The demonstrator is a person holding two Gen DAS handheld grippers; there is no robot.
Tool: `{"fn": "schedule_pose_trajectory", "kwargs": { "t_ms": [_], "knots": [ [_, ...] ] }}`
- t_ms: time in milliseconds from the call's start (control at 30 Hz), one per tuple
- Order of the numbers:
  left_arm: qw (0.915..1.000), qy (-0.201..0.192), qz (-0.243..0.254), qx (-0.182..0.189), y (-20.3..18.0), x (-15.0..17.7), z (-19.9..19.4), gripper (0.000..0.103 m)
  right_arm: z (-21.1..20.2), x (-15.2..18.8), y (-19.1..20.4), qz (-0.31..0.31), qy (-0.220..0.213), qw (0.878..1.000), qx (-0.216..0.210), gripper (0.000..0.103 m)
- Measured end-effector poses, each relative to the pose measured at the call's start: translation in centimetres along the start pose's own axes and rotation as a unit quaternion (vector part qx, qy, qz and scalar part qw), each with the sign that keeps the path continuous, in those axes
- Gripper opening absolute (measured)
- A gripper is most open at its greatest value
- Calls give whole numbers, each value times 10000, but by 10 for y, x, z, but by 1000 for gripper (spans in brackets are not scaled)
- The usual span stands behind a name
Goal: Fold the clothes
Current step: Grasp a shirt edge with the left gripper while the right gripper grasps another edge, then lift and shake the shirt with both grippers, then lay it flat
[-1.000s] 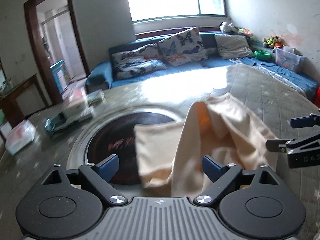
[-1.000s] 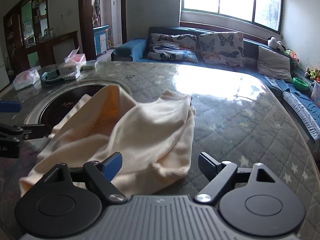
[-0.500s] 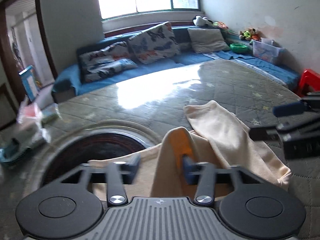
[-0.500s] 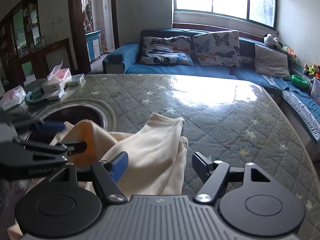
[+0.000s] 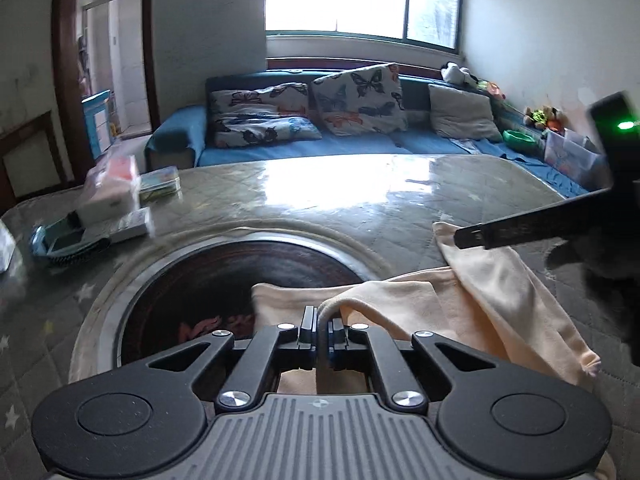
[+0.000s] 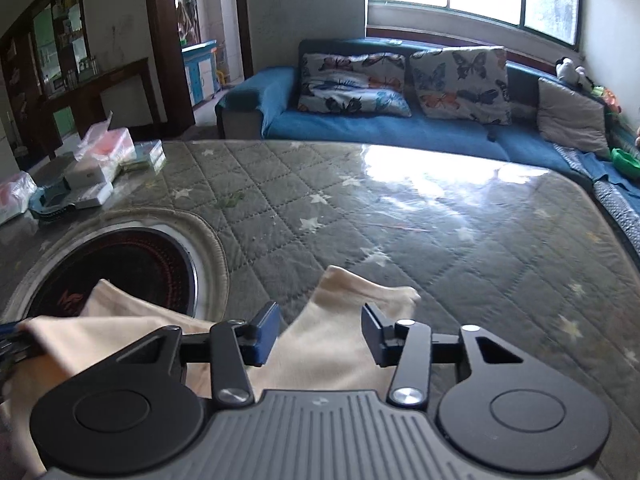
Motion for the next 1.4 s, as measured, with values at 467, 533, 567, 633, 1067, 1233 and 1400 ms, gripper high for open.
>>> {"fn": "schedule_pose_trajectory", "kwargs": {
  "t_ms": [467, 533, 567, 633, 1067, 1233, 1400],
  "knots": [
    [9997, 31, -228, -65, 14, 9, -2, 6, 45, -16, -6, -60, 183, 9986, 486, 5],
    [9995, -19, -301, -94, 19, 10, -9, 6, 39, -13, -14, 0, 123, 9986, 522, 4],
    [9994, -47, -335, -121, 22, 11, -13, 6, 33, -11, -18, 13, 48, 9985, 552, 4],
    [9989, -103, -411, -185, 30, 12, -22, 6, 18, -8, -27, 67, -125, 9982, 591, 4],
    [9891, -356, -1275, -649, 97, 60, -96, 6, -144, 60, -111, 763, -1378, 9833, 915, 4],
    [9841, -221, -1623, -681, 115, 93, -115, 6, -180, 111, -137, 1034, -1515, 9757, 1199, 4],
    [9813, 61, -1753, -793, 123, 125, -118, 7, -186, 165, -158, 1495, -1343, 9704, 1341, 4]
  ]
}}
Point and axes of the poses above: each gripper's, at about its wrist camera, not at the fingertips, and z roughly the way its jaws point, y to its left, x to its underside, the point moved 9 cm from there along z, roughly the way its jaws point, and after that the axes turned 13 degrees about y, right-handed, at the moved point
